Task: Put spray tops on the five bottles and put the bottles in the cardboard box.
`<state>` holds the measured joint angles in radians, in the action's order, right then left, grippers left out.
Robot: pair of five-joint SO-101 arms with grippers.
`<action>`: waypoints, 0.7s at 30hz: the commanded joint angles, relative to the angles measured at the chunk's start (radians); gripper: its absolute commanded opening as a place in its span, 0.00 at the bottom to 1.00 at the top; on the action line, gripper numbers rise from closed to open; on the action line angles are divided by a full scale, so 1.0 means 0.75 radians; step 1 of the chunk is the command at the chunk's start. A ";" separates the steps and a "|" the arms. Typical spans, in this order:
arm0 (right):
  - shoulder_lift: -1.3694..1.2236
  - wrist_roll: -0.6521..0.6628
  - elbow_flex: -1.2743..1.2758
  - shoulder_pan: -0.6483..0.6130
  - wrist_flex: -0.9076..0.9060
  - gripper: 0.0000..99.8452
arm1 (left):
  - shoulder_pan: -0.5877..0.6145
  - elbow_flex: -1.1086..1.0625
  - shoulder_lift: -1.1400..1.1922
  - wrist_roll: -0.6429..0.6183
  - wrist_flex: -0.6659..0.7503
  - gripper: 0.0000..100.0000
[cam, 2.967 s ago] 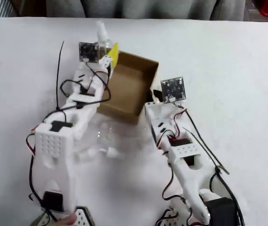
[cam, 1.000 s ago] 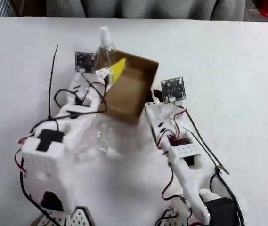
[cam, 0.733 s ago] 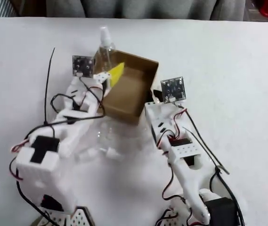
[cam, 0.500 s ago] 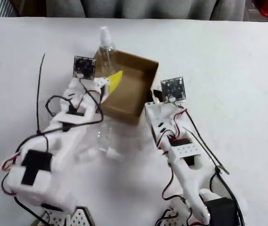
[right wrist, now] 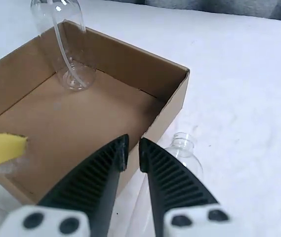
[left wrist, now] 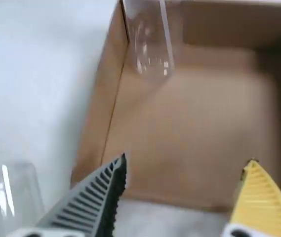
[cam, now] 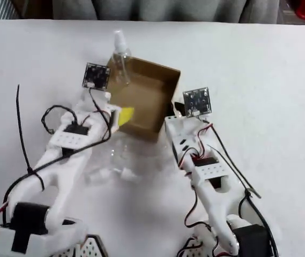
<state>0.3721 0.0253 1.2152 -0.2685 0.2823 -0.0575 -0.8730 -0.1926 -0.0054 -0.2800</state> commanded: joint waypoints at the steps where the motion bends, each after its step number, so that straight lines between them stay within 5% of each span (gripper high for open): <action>1: 0.015 0.002 -0.076 0.015 -0.013 0.02 | -0.003 0.012 -0.097 -0.004 -0.176 0.34; 5: 0.017 -0.006 -0.123 0.015 -0.124 0.02 | -0.003 0.023 -0.099 -0.088 -0.219 0.28; 11: 0.015 -0.010 -0.309 0.009 -0.500 0.02 | 0.026 0.076 -0.101 -0.092 -0.219 0.02; 21: 0.003 -0.010 -0.346 0.005 -0.535 0.02 | 0.077 0.217 -0.101 -0.106 -0.221 0.02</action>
<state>0.3721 0.0253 1.0096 -0.2685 -0.1151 -0.0069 -0.7963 -0.2325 -0.0729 -0.4350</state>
